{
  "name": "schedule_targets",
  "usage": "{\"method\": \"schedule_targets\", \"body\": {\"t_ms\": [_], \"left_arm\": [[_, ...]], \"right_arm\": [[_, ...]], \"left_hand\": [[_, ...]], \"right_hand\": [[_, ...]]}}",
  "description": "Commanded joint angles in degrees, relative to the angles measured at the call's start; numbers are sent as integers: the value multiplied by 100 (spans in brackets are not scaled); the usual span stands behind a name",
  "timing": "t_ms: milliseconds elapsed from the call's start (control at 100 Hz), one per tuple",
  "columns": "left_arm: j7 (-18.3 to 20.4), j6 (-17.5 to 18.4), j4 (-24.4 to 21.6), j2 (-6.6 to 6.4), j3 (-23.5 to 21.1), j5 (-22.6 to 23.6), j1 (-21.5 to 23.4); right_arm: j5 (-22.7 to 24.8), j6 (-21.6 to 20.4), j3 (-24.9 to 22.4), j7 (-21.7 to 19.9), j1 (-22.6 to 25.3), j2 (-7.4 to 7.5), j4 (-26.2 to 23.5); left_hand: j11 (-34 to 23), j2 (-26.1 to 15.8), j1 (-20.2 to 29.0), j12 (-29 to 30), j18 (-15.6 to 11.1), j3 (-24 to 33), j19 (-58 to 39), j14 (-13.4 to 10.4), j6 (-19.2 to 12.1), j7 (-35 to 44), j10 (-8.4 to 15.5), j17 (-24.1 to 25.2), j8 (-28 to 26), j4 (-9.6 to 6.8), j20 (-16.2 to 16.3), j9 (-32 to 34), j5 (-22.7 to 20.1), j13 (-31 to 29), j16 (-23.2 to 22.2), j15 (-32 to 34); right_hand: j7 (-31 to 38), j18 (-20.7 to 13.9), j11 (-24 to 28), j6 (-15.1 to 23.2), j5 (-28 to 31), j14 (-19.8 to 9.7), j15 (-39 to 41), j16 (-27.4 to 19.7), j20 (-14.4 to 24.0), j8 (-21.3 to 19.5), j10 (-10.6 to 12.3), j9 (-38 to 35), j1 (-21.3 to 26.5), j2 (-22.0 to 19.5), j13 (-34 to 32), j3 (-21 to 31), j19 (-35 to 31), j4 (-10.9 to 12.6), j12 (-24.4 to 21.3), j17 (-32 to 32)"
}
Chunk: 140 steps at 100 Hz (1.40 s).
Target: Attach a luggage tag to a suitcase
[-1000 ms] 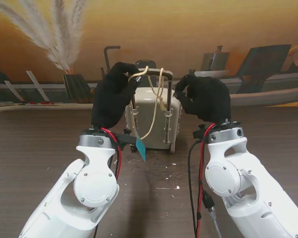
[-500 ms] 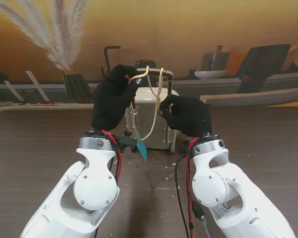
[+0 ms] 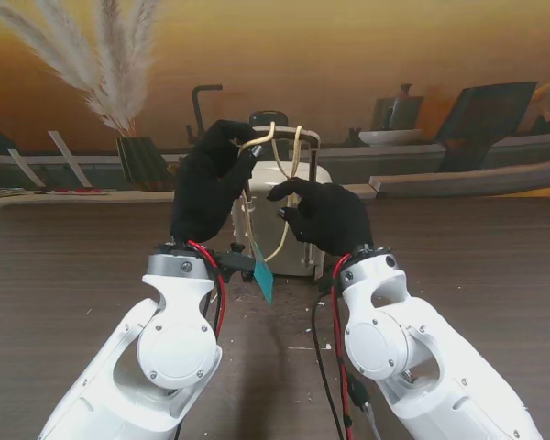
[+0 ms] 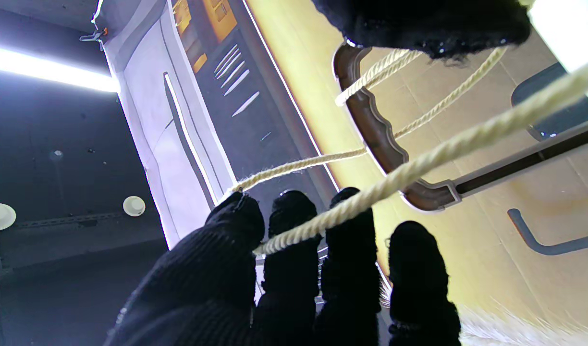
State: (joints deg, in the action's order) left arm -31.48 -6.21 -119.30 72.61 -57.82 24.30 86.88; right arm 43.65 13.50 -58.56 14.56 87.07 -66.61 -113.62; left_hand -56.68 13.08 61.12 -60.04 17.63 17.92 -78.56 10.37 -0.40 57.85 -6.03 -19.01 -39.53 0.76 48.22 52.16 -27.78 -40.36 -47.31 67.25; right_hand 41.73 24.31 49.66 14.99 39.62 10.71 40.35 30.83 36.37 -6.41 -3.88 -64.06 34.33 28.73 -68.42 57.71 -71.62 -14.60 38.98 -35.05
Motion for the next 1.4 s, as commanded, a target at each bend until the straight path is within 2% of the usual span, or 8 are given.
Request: {"method": "schedule_targets", "body": {"t_ms": [0, 130, 200, 360, 640, 1010, 1390], "left_arm": [[77, 14, -45, 21, 3, 10, -5], [68, 15, -43, 25, 6, -3, 6], [66, 16, -43, 27, 7, -17, 14], [64, 25, -46, 25, -3, -21, 36], [78, 45, -50, 16, -30, -24, 63], [80, 57, -31, 11, -18, 2, 72], [104, 81, -25, 3, -17, 11, 69]], "right_arm": [[-18, 52, 32, -154, -73, 11, 5], [-71, 213, 153, -275, -245, 6, 81], [-119, 350, 233, -330, -357, -5, 140], [-156, 722, 385, -345, -548, -46, 268], [-28, 1112, 436, -220, -576, -87, 283], [12, 1269, 499, -230, -681, -101, 296], [15, 1647, 682, -353, -925, -128, 364]], "left_hand": [[72, 20, 313, 74, -49, -177, -110, 6, -14, -45, 82, -6, 130, -95, 28, 24, -117, -34, 65, -82], [74, 22, 311, 76, -46, -180, -108, 19, -9, -52, 80, -4, 154, -95, 26, 23, -119, -31, 69, -88], [82, 28, 311, 80, -47, -180, -105, 21, -16, -56, 77, 2, 167, -97, 24, 18, -124, -31, 72, -91], [93, 34, 309, 88, -46, -179, -104, 21, -16, -53, 76, 0, 175, -99, 23, 20, -125, -31, 74, -92], [109, 41, 308, 102, -49, -176, -97, 21, -15, -60, 68, 7, 193, -100, 17, 26, -124, -31, 77, -91], [127, 56, 298, 118, -48, -166, -90, 22, -9, -114, 70, 15, 259, -108, 10, 24, -139, -31, 79, -92], [140, 67, 290, 131, -49, -161, -90, 23, -2, -142, 62, 11, 297, -112, 5, 27, -156, -30, 82, -94]], "right_hand": [[-121, -1, 50, 212, -256, 62, 3, 32, 83, 155, -90, 114, 177, -195, 47, -124, 51, 246, 36, 96], [-246, -26, 50, 234, -413, 77, -7, 26, 100, 91, -105, 216, 155, -331, 122, -191, 104, 415, 72, 164], [-465, -31, 42, 201, -563, 103, -19, 16, 135, -130, -132, 292, 75, -437, 181, -190, 147, 677, 83, 222], [-705, -33, 127, -19, -1069, 143, -8, 22, 157, -293, -163, 474, -42, -583, 298, -267, 178, 759, 105, 328], [-1032, -4, 198, -842, -1537, 214, -1, 13, 164, -282, -217, 655, -165, -730, 415, -428, 215, 747, 98, 412], [-1210, -25, 246, -1110, -1717, 226, -4, -2, 152, -238, -228, 810, -204, -793, 519, -530, 270, 749, 72, 480], [-1340, -29, 338, -1436, -1883, 239, 12, -6, 155, -174, -232, 951, -215, -872, 586, -613, 303, 750, 78, 536]]}}
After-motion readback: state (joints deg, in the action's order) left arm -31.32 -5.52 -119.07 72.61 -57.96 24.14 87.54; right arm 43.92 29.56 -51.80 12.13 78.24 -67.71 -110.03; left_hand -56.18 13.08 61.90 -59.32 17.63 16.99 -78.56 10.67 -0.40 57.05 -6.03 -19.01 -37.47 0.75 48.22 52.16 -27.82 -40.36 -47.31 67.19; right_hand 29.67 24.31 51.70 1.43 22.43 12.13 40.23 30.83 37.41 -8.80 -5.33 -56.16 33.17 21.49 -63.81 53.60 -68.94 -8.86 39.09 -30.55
